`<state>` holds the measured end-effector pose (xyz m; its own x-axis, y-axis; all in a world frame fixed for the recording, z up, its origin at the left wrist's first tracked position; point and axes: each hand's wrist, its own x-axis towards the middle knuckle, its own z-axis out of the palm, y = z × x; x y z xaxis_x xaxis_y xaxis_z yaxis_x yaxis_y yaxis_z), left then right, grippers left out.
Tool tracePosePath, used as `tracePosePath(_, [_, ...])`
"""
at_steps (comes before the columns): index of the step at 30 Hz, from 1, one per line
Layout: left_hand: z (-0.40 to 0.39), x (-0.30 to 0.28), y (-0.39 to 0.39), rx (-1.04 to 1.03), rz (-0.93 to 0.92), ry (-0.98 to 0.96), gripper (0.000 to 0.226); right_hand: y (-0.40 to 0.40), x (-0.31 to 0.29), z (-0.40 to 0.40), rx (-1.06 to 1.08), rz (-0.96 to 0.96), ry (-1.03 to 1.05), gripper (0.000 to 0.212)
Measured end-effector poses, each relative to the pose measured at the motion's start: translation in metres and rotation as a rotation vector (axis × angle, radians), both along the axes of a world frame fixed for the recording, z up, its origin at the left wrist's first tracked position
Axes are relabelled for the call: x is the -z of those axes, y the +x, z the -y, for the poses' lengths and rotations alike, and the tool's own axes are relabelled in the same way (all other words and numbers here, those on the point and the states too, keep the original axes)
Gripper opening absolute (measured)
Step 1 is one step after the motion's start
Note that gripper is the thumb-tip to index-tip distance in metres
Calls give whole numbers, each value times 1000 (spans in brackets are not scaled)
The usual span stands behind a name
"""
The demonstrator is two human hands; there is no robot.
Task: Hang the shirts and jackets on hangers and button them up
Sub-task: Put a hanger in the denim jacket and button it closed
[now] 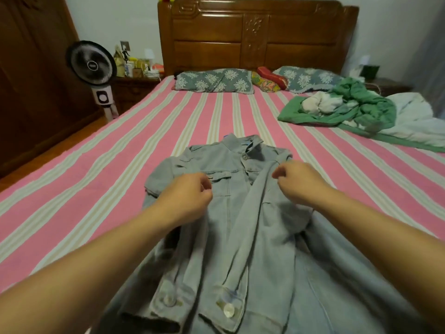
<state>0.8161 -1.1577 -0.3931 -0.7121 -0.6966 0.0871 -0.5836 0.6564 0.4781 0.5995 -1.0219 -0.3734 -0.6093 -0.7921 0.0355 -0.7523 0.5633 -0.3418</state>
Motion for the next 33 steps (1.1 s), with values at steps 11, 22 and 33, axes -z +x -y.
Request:
tracePosePath(11, [161, 141, -54, 46, 244, -311, 65, -224, 100, 235, 103, -64, 109, 33])
tracePosePath(22, [154, 128, -49, 2, 198, -394, 60, -173, 21, 182, -75, -126, -230, 30])
tracePosePath(33, [-104, -40, 17, 8, -989, 405, 75, 17, -73, -69, -166, 46, -549, 6])
